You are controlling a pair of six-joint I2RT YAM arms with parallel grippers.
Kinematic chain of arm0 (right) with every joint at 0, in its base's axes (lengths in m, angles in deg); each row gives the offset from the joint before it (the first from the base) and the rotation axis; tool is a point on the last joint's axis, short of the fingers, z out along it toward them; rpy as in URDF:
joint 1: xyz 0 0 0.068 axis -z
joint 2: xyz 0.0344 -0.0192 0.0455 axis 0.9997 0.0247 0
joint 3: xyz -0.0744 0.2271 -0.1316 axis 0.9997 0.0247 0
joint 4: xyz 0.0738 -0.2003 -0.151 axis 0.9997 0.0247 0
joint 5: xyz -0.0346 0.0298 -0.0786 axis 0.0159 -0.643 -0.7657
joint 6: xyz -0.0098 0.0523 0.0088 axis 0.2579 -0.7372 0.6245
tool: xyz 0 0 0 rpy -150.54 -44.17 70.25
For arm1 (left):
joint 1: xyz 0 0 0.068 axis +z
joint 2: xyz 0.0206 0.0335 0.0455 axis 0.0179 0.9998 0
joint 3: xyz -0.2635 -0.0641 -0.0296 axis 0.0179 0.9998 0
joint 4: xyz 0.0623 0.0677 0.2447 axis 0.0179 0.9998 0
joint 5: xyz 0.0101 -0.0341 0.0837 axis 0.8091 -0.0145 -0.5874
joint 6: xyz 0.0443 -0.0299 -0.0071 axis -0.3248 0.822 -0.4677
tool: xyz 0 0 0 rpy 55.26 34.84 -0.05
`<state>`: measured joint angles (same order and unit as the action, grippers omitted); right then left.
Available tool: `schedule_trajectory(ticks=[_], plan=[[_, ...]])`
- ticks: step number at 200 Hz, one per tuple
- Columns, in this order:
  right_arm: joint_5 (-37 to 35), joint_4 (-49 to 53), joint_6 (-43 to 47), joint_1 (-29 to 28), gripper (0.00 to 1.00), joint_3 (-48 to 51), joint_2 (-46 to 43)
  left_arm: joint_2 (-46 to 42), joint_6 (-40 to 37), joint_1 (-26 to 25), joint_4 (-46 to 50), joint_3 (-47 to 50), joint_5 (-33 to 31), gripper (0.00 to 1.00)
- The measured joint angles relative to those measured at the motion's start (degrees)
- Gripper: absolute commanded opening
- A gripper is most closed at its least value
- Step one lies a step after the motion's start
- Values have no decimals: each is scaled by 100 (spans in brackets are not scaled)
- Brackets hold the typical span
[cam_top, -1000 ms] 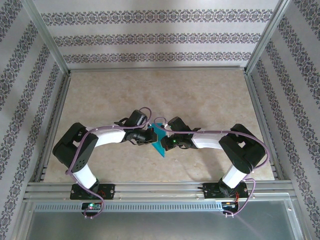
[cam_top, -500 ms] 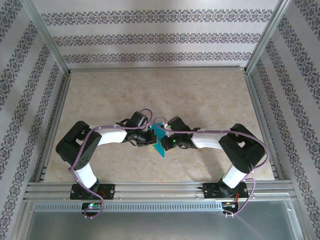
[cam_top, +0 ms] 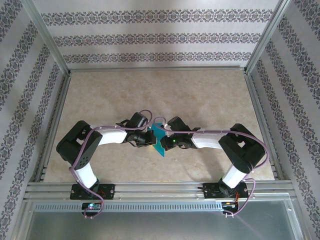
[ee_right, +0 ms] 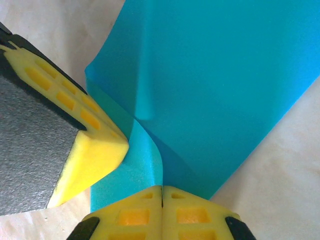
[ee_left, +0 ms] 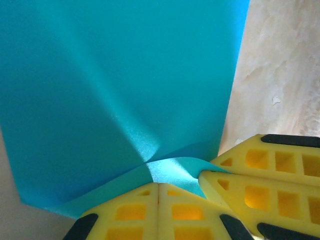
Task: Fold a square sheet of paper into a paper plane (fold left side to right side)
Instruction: Third fold the triangle at the center of the table.
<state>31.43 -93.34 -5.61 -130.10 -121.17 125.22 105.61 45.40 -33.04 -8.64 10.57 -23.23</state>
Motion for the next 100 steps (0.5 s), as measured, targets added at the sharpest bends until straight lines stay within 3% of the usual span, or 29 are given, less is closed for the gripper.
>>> schedule_trajectory(ticks=[59,100], plan=[[2,0,-2,2,0,-2,0,0,2,0,-7,4,-17,0],[22,74,-24,9,8,-48,0,11,2,0,-17,11,-15,0]])
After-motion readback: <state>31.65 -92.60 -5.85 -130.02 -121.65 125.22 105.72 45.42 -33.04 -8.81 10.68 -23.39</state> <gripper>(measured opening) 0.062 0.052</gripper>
